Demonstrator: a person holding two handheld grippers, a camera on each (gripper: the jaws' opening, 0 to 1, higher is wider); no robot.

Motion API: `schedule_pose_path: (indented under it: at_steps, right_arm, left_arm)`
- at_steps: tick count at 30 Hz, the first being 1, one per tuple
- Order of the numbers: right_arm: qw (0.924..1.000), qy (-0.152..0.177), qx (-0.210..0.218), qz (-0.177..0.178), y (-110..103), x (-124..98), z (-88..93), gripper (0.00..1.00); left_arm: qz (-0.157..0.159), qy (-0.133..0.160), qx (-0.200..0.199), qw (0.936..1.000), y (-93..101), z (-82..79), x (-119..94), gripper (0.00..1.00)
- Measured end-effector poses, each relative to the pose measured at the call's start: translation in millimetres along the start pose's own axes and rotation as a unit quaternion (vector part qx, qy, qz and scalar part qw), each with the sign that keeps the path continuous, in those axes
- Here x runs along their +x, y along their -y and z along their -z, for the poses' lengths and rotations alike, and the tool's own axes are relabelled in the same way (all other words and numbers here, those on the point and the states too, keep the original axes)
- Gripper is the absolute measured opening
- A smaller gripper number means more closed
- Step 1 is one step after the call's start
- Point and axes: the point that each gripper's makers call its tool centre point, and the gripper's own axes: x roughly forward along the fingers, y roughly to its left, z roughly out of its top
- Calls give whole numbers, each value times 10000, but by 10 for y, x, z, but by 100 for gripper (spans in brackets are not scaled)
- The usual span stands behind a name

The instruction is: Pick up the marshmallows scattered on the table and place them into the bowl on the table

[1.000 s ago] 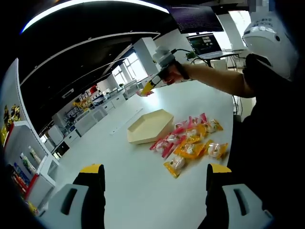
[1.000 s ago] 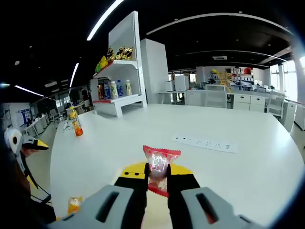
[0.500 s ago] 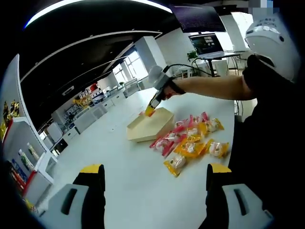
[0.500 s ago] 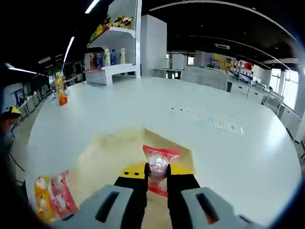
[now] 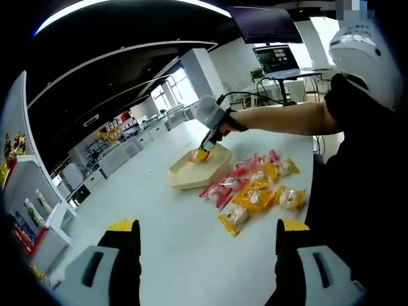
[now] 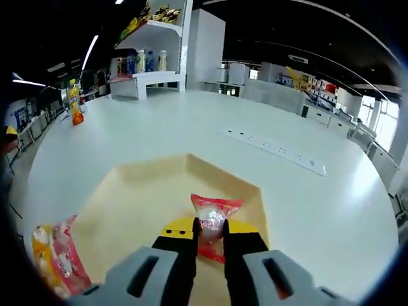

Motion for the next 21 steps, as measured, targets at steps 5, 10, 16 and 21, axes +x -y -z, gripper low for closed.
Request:
schedule_pose_path:
  at_steps: [5,10,16,21]
  right_arm:
    - [9997,14,-229,68,2,-21,17,14]
    - [9997,82,-202,90,19,-55,8,14]
    - [9993,132,-329,88,-5,-57,35,15]
    - [9990,185,-401,83,0,-46,21,16]
  left_arm:
    - [4,6,16,10000,7,-10,-2,87]
    - [-22,-6,19,10000,-4,-9,-2,87]
    - [-16,4,17,10000,3,-19,6,86]
    - [-7,-8,20,10000,12,-10,1,86]
